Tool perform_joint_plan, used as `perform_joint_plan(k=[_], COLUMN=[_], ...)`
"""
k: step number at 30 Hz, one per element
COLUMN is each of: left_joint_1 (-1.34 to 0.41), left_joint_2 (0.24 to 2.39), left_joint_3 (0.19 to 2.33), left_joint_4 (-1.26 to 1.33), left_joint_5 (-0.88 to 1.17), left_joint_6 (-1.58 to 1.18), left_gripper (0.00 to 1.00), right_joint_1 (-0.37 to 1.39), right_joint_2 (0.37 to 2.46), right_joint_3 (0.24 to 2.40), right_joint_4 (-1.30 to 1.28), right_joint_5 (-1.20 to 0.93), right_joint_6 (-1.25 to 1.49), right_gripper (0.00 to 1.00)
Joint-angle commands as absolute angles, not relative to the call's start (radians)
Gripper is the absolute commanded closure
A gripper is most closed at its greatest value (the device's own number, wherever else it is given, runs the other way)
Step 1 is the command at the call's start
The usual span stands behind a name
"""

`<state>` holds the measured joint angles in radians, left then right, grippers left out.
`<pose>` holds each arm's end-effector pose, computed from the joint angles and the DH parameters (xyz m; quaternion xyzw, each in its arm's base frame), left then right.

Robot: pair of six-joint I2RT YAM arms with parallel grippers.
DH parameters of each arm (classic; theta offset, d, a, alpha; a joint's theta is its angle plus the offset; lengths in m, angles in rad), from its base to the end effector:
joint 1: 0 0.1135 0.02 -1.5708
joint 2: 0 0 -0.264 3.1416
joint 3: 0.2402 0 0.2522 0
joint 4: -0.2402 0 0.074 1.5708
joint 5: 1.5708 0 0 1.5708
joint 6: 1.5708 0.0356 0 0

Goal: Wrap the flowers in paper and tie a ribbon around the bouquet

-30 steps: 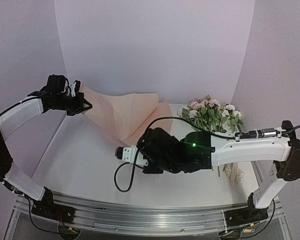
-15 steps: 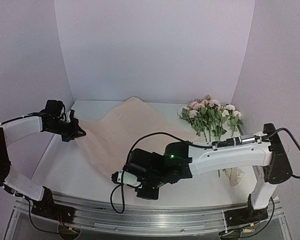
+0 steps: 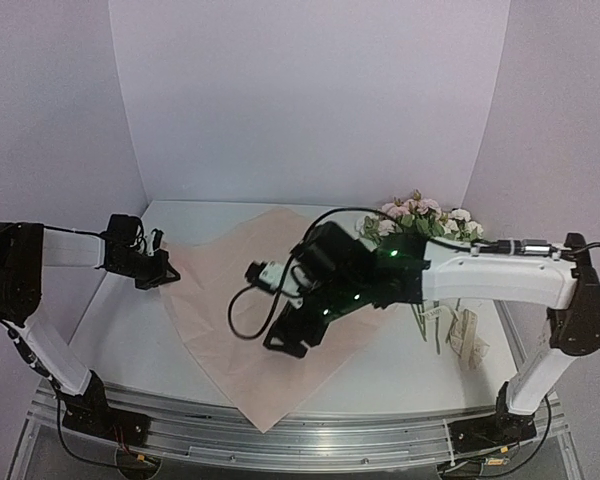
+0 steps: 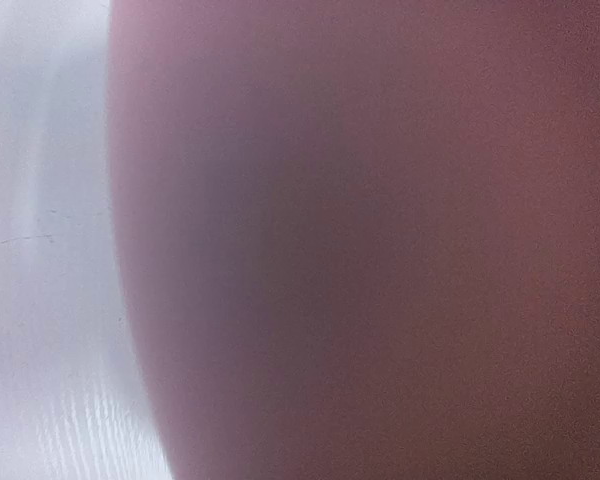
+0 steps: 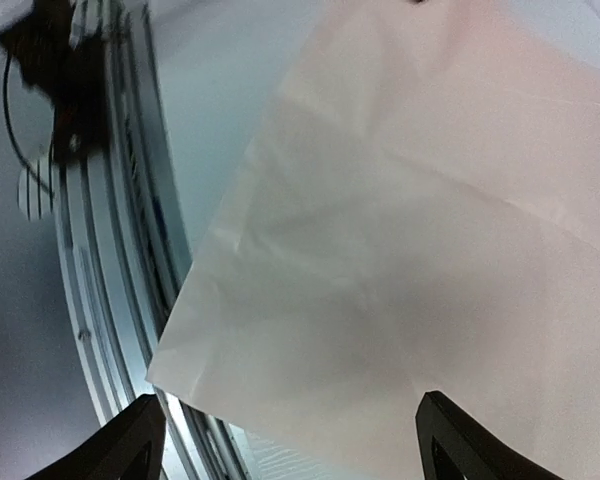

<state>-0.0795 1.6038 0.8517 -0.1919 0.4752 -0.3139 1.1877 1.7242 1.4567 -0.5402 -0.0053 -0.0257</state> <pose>0.3083 -0.0409 0.1682 -0.0360 0.9267 -0.2782 0.2501 0.1449 0.3601 0.2883 -0.5300 0.7619 0.2064 0.3099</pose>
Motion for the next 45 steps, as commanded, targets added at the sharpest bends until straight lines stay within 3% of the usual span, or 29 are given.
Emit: perform_joint_plan(k=[1, 6, 15, 23, 27, 31, 33, 35, 40, 45], left_joint_1=[-0.078, -0.077, -0.077, -0.065, -0.060, -0.049, -0.040, -0.035, -0.034, -0.034], left_joint_2=[1.674, 1.756, 1.803, 1.766, 1.770, 1.740, 1.703, 1.663, 1.593, 1.586], left_joint_3=[0.909, 0.979, 0.994, 0.961, 0.979, 1.014, 1.026, 1.045, 1.114, 1.134], left_joint_4=[-0.102, -0.075, -0.197, -0.245, -0.276, -0.368, -0.426, -0.481, -0.578, -0.567], left_joint_5=[0.535, 0.519, 0.493, 0.423, 0.407, 0.306, 0.234, 0.174, 0.145, 0.223], left_joint_6=[-0.299, -0.281, -0.302, -0.308, -0.293, -0.314, -0.330, -0.343, -0.376, -0.402], left_gripper=[1.00, 1.00, 1.00, 1.00, 0.79, 0.33, 0.18, 0.11, 0.06, 0.08], right_joint_1=[0.982, 0.790, 0.670, 0.596, 0.495, 0.324, 0.233, 0.159, 0.050, -0.031], right_joint_2=[1.606, 1.654, 1.940, 1.931, 1.829, 1.736, 1.723, 1.744, 1.930, 2.092], right_joint_3=[1.351, 1.257, 1.374, 1.423, 1.421, 1.421, 1.411, 1.401, 1.488, 1.570], right_joint_4=[-0.444, -0.460, -0.462, -0.468, -0.517, -0.670, -0.722, -0.743, -0.758, -0.756], right_joint_5=[0.138, 0.330, 0.248, 0.164, 0.143, 0.223, 0.258, 0.287, 0.285, 0.257], right_joint_6=[0.251, 0.503, 0.525, 0.502, 0.537, 0.572, 0.586, 0.579, 0.531, 0.501], right_gripper=[0.13, 0.17, 0.21, 0.23, 0.29, 0.35, 0.36, 0.36, 0.25, 0.33])
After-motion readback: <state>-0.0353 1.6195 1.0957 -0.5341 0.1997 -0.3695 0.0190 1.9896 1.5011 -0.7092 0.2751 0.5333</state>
